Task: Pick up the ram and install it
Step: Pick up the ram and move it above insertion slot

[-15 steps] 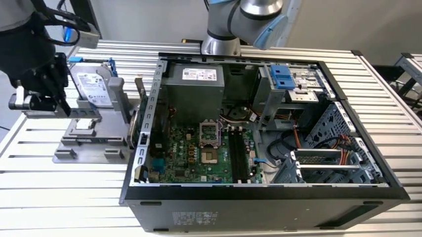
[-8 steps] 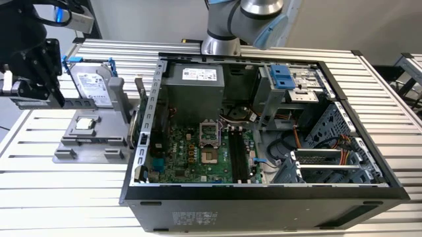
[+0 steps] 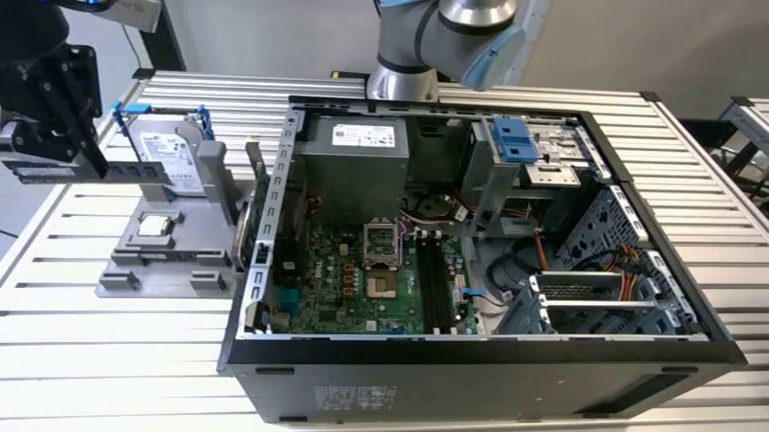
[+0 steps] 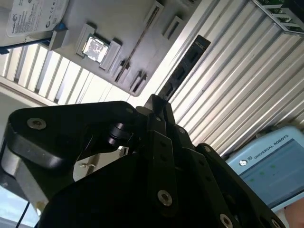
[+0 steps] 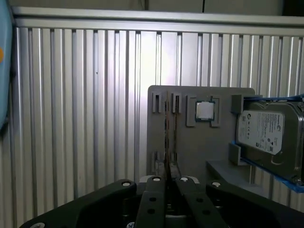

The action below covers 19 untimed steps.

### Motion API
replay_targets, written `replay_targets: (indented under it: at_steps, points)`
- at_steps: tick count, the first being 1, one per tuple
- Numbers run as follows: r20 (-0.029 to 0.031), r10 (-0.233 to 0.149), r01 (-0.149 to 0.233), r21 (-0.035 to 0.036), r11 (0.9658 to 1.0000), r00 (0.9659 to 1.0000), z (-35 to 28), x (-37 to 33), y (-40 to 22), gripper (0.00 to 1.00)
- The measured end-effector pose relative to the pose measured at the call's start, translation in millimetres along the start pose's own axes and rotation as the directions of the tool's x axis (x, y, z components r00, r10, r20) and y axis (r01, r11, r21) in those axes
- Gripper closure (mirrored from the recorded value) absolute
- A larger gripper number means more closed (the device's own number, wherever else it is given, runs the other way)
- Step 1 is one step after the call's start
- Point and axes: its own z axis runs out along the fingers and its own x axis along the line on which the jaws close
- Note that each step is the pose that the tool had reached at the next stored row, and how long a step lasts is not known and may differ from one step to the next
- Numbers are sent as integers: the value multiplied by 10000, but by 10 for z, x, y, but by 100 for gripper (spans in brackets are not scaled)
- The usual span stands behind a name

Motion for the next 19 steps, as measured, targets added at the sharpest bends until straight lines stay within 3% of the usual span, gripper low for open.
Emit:
replay_targets:
  at_steps: [7,15,19]
  points:
    - [3,-3,3,-4,10000,10000,-30,0,-17,100]
    - [5,5,-5,-140,9999,10000,-36,0,-237,100]
    - [6,54,-54,-157,9999,10000,-38,1,-298,100]
